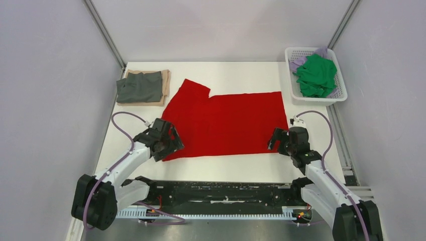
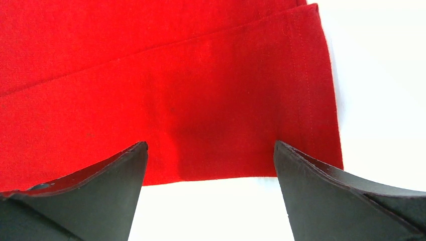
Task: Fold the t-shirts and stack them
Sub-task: Fold the flattened tshirt in 1/3 of the way
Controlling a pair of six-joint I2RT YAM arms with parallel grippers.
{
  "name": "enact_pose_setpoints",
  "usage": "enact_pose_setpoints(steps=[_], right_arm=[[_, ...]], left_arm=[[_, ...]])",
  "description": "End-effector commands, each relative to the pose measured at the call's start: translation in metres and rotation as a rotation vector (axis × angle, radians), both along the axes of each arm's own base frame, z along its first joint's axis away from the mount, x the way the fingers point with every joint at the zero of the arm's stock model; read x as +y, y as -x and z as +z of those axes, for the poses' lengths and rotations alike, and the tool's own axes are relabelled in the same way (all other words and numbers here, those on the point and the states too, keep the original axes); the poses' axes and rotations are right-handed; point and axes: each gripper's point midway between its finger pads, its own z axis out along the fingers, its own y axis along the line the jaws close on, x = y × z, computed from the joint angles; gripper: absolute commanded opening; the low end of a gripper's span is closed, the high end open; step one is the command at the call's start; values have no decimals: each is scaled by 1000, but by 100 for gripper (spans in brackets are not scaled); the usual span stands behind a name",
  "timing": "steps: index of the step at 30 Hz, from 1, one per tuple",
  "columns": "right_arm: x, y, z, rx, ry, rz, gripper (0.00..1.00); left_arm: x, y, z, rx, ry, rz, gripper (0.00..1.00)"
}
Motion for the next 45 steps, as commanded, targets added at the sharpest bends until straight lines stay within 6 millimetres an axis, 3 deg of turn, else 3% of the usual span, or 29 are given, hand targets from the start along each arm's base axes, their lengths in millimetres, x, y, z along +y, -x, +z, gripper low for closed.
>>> enact_pose_setpoints(steps=[1,3,6,9,12,16,22,27,29,33,38,42,45], right_arm=[[-2,19,4,59,19,23,98],[4,2,27,-38,1,43,98],[21,-22,58,-191,-76,77,98],[38,-41,72,-253,-123,119,98],[56,-55,67,-233,-123,167,98],[74,-60,49,-184,-88,213,98],[66,-52,24,-132,-38,176,98],[54,-45,20,-116,0,148,98],[49,-43,19,-118,16,130,98],[49,-47,28,-149,30,144,98],[62,-60,39,-187,3,188,98],[71,-62,31,-171,-31,212,98],[65,-52,12,-116,-17,190,98]], left_arm=[[3,-12,37,-86,-4,35,100],[-2,-27,56,-154,15,28,100],[-24,-52,78,-233,97,-22,100],[-57,-75,83,-262,190,-101,100],[-79,-95,76,-244,208,-154,100],[-83,-107,57,-172,161,-149,100],[-54,-90,42,-124,37,-93,100],[-15,-62,51,-134,-88,-20,100],[-11,-58,58,-166,-83,-2,100],[-36,-73,76,-253,35,-58,100],[-86,-99,78,-255,211,-162,100],[-99,-111,54,-229,225,-143,100],[-98,-102,31,-165,199,-155,100]])
